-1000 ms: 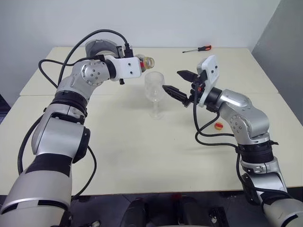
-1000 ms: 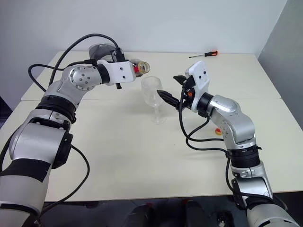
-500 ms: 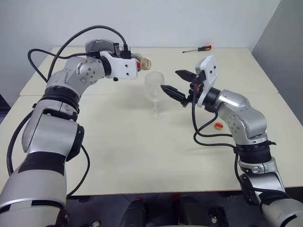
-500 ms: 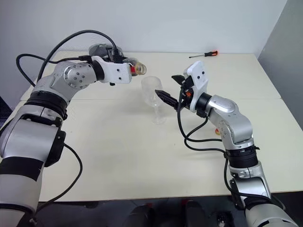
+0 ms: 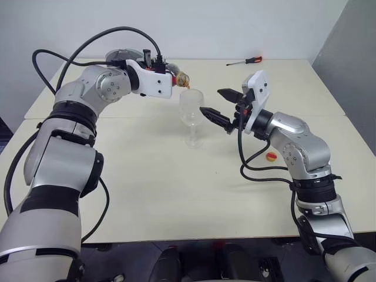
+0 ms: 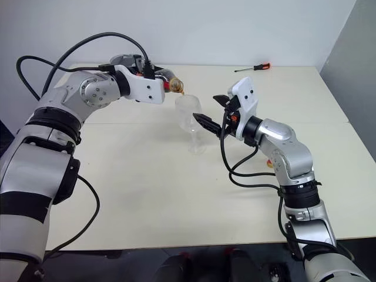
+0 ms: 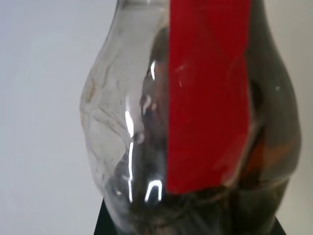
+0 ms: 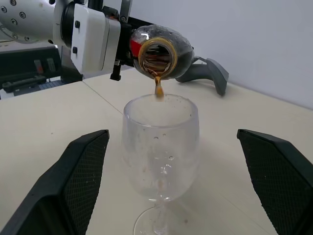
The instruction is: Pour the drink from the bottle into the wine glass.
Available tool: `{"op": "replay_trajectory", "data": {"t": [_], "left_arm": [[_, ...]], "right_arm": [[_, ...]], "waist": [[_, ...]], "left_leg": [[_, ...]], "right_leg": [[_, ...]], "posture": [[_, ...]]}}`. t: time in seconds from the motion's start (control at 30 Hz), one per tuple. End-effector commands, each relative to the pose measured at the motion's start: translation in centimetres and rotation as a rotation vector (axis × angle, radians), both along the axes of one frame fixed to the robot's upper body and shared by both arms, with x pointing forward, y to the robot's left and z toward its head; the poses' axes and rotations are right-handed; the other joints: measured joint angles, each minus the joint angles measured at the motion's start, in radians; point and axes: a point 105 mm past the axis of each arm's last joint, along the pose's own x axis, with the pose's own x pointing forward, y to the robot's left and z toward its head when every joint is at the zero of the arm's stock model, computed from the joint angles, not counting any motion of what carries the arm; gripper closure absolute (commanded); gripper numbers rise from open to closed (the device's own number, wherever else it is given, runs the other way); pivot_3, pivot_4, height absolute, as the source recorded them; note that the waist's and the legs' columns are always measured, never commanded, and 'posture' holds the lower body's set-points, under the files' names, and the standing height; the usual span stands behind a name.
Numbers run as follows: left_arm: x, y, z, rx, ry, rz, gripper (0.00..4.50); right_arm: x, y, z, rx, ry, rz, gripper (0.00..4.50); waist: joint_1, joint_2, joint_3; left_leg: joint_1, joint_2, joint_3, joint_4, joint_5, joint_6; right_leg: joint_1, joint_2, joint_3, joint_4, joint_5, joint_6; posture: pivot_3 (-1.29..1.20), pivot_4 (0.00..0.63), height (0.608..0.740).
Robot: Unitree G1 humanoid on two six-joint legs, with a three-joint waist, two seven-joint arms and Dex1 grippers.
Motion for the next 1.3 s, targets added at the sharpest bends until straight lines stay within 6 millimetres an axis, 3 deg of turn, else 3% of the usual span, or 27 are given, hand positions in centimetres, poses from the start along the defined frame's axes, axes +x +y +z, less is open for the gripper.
{"op": "replay_trajectory", "data": {"t": [0.03, 1.3], "left_arm": [[-0.4, -0.2, 3.2, -0.011, -0.098, -0.019, 3.64], [-0.5, -0.3, 4.4, 0.017, -0.148, -0.014, 3.64]], "right_arm": [[-0.5, 0.3, 1.9, 0.014, -0.077, 0.017, 0.0], [-0.4, 0.2, 2.1, 0.004, -0.091, 0.014, 0.0]], "waist": [[0.0, 0.0, 0.0], [-0.001, 0.0, 0.0]], "left_leg": [[0.0, 0.0, 0.0, 0.0, 0.0, 0.0], [0.0, 0.0, 0.0, 0.001, 0.0, -0.001]], "right_leg": [[0.0, 0.0, 0.0, 0.0, 0.0, 0.0], [0.0, 0.0, 0.0, 0.002, 0.0, 0.0]], "posture": [[0.0, 0.15, 0.74], [0.0, 0.15, 0.74]]}}
